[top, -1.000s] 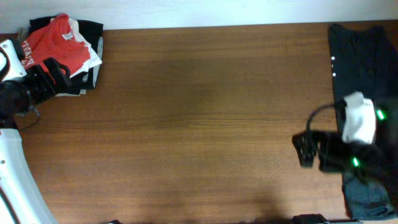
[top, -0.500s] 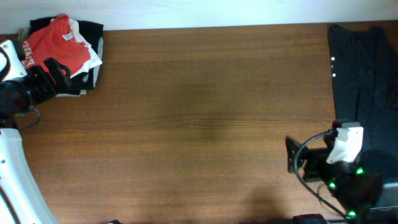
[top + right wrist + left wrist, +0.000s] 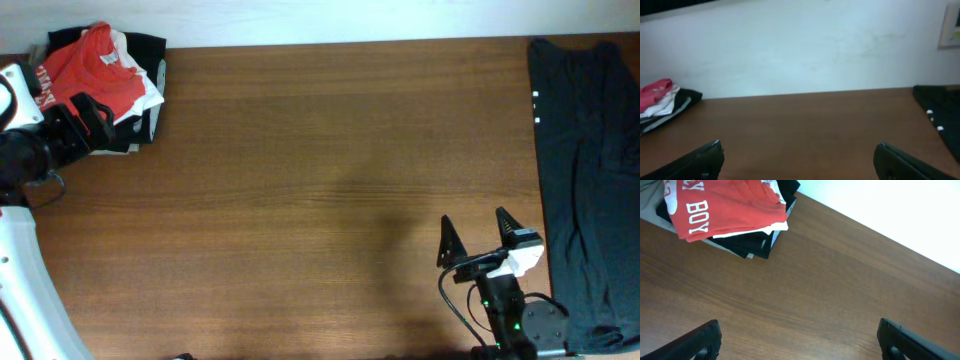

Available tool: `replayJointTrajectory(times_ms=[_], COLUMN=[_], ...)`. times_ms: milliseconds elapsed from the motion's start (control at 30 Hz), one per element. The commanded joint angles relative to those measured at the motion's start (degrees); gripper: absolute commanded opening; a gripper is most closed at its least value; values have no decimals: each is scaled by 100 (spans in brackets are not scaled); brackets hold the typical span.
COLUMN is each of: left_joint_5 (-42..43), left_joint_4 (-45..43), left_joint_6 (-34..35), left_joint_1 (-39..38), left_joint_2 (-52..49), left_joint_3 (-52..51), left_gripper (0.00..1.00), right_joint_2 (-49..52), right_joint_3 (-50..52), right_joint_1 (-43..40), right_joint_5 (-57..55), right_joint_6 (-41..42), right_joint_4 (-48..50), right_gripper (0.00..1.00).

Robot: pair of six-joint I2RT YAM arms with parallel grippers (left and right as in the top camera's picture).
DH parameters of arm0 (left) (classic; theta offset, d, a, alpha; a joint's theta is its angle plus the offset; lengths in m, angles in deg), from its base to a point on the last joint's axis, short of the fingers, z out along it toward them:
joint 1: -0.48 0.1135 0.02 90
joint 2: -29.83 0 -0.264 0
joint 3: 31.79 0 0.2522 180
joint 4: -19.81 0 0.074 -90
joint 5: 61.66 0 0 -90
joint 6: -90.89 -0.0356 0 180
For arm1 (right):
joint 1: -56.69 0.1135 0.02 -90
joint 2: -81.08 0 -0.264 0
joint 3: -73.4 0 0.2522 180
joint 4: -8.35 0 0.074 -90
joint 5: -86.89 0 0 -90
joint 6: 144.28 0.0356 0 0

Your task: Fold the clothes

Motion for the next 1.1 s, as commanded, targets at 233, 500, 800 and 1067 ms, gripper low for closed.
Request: replayJointTrajectory(times_ms=[233,500,800,1067], left_joint_5=[42,42,42,37], left_joint_4=[-11,-11,-9,549], left_joint_6=[-31,-31,-31,-494], left_joint_1=[-7,-7,0,-315], left_joint_2=[24,24,24,31], left_joint_3=[35,35,35,-83], left_gripper=[99,99,99,99], right_joint_2=[-76,-76,-76,-76], right_joint_3=[715,715,715,715], right_joint_1=[-39,-50,-50,-50], right_joint_5=[-74,-94,-94,-94], right_joint_6=[190,-321,-321,-321], right_joint_4=[334,138,138,138], right_gripper=[99,99,99,99])
